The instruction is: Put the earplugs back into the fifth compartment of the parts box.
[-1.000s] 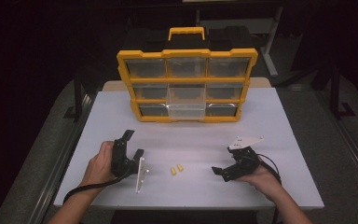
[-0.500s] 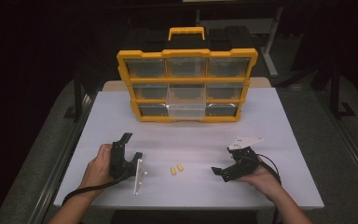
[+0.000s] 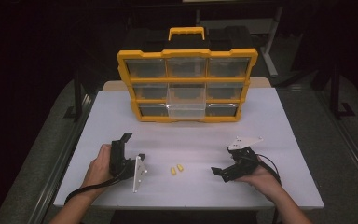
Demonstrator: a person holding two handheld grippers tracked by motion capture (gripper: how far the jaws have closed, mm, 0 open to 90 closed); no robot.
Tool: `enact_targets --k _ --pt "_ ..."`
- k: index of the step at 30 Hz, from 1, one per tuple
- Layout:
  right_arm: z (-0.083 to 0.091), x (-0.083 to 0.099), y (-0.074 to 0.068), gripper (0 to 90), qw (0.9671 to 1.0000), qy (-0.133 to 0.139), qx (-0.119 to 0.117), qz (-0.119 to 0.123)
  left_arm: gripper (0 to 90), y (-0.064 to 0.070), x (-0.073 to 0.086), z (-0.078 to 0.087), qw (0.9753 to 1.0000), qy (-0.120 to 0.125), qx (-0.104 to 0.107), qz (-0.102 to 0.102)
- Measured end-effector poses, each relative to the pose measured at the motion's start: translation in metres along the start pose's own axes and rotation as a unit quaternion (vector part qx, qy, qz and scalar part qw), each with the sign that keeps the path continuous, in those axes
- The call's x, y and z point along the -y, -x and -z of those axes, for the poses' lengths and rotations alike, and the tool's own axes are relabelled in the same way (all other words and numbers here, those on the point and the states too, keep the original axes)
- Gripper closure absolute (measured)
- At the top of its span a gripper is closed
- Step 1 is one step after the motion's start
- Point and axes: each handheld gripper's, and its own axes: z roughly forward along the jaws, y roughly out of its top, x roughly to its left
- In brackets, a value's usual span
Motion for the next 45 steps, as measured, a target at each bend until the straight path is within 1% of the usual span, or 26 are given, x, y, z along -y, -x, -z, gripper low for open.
enact_targets --k 1,3,6,9,12,14,15,16,19,21,22,24,25,26,28,29,30,34,35,36,37,39,40,43,44,45 --pt "0.0 0.0 0.0 0.0 1.0 0.0 0.0 0.0 0.0 -0.001 0.0 0.0 1.0 0.0 0.002 0.003" --pt "0.0 0.0 0.0 0.0 1.0 0.0 0.0 0.0 0.0 -0.001 0.0 -0.001 0.9998 0.002 0.01 0.02" --pt "0.0 0.0 0.0 0.0 1.0 -0.001 0.0 -0.001 0.0 -0.001 0.0 -0.001 0.9993 0.002 0.018 0.034" --pt "0.0 0.0 0.0 0.0 1.0 0.0 0.0 0.0 0.0 -0.002 0.001 -0.002 0.9979 0.006 0.027 0.059" --pt "0.0 0.0 0.0 0.0 1.0 0.0 0.0 -0.001 0.0 -0.003 0.001 -0.002 0.9967 0.006 0.034 0.074" --pt "0.0 0.0 0.0 0.0 1.0 0.0 0.0 -0.001 0.0 -0.003 0.001 -0.002 0.9964 0.004 0.038 0.076" --pt "0.0 0.0 0.0 0.0 1.0 0.0 0.0 -0.001 0.0 -0.004 0.002 -0.002 0.9956 0.004 0.043 0.083" --pt "0.0 0.0 0.0 0.0 1.0 0.0 0.0 -0.001 0.0 -0.004 0.002 -0.002 0.9954 0.003 0.044 0.085" --pt "0.0 0.0 0.0 0.0 1.0 0.001 0.0 -0.001 0.0 -0.005 0.002 -0.002 0.9938 0.003 0.055 0.096" --pt "0.0 0.0 0.0 0.0 1.0 0.0 0.0 -0.001 0.0 -0.006 0.002 -0.002 0.993 0.003 0.058 0.103" --pt "0.0 0.0 0.0 0.0 1.0 0.0 0.0 -0.001 0.0 -0.006 0.002 -0.002 0.993 0.003 0.058 0.103" --pt "0.0 0.0 0.0 0.0 1.0 0.0 0.0 -0.001 0.0 -0.007 0.002 -0.002 0.9909 0.004 0.065 0.118" --pt "0.0 0.0 0.0 0.0 1.0 0.0 0.0 -0.001 0.0 -0.007 0.002 -0.002 0.9909 0.004 0.065 0.118" --pt "0.0 0.0 0.0 0.0 1.0 0.0 0.0 -0.001 0.0 -0.007 0.002 -0.002 0.9901 0.004 0.068 0.123" --pt "0.0 0.0 0.0 0.0 1.0 0.0 0.0 -0.001 0.0 -0.007 0.002 -0.002 0.9901 0.004 0.068 0.123" --pt "0.0 0.0 0.0 0.0 1.0 0.0 0.0 -0.001 0.0 -0.009 0.003 -0.003 0.987 0.006 0.075 0.142" --pt "0.0 0.0 0.0 0.0 1.0 0.0 0.001 -0.001 0.0 -0.009 0.003 -0.003 0.9857 0.005 0.078 0.149" --pt "0.0 0.0 0.0 0.0 1.0 0.0 0.0 -0.001 0.0 -0.011 0.003 -0.003 0.9818 0.005 0.086 0.169" --pt "0.0 0.0 0.0 0.0 1.0 0.0 0.0 -0.001 0.0 -0.011 0.003 -0.003 0.9818 0.005 0.086 0.169" --pt "0.0 0.0 0.0 0.0 1.0 0.0 0.0 -0.001 0.0 -0.011 0.003 -0.003 0.9801 0.006 0.089 0.177" --pt "0.0 0.0 0.0 0.0 1.0 0.0 0.0 -0.001 0.0 -0.011 0.003 -0.003 0.9791 0.006 0.091 0.182" --pt "0.0 0.0 0.0 0.0 1.0 0.0 0.0 -0.001 0.0 -0.012 0.003 -0.003 0.9776 0.006 0.094 0.189" --pt "0.0 0.0 0.0 0.0 1.0 0.0 0.0 -0.001 0.0 -0.013 0.003 -0.003 0.9772 0.004 0.097 0.189" --pt "0.0 0.0 0.0 0.0 1.0 0.0 0.0 -0.001 0.0 -0.014 0.003 -0.004 0.9723 0.007 0.105 0.209" --pt "0.0 0.0 0.0 0.0 1.0 0.0 0.0 -0.001 0.0 -0.014 0.003 -0.004 0.9723 0.007 0.105 0.209" --pt "0.0 0.0 0.0 0.0 1.0 0.0 0.001 -0.001 0.0 -0.014 0.004 -0.004 0.9693 0.006 0.11 0.22"
